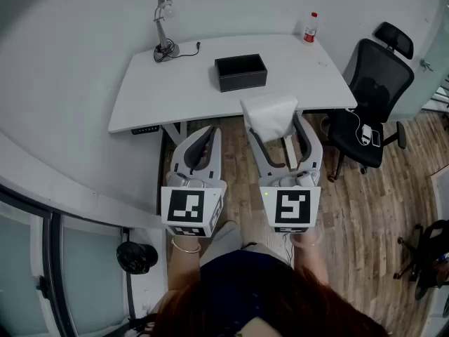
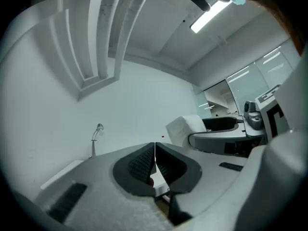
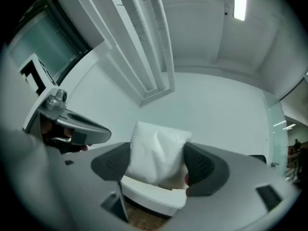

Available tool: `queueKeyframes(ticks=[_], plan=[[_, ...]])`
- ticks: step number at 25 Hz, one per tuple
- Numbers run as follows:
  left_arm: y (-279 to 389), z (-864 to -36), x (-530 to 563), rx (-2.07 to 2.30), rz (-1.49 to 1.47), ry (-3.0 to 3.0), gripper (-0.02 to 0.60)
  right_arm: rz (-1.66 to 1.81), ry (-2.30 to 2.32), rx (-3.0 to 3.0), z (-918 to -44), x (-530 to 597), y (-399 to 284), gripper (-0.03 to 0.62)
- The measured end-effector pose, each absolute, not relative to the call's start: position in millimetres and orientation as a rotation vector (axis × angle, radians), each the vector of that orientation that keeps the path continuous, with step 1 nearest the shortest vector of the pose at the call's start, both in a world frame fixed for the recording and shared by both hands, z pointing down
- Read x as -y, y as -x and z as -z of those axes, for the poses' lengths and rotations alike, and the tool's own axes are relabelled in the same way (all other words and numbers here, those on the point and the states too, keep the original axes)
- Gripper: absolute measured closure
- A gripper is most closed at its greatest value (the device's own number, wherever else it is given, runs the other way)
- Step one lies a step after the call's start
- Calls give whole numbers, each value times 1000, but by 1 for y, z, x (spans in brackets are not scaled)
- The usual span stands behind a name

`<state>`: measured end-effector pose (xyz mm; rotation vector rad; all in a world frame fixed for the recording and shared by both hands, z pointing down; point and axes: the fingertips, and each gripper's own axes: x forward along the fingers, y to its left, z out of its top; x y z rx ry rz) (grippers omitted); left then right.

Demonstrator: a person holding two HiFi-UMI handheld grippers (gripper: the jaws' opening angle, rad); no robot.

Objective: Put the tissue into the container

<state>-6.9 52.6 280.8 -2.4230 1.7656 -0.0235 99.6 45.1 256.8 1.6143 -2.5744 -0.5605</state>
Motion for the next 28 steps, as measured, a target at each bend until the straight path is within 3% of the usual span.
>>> queueKeyframes(ticks=[28], plan=[[60, -296, 51, -1608, -6, 2551, 554, 496, -1698, 2452, -275, 51, -43, 227]])
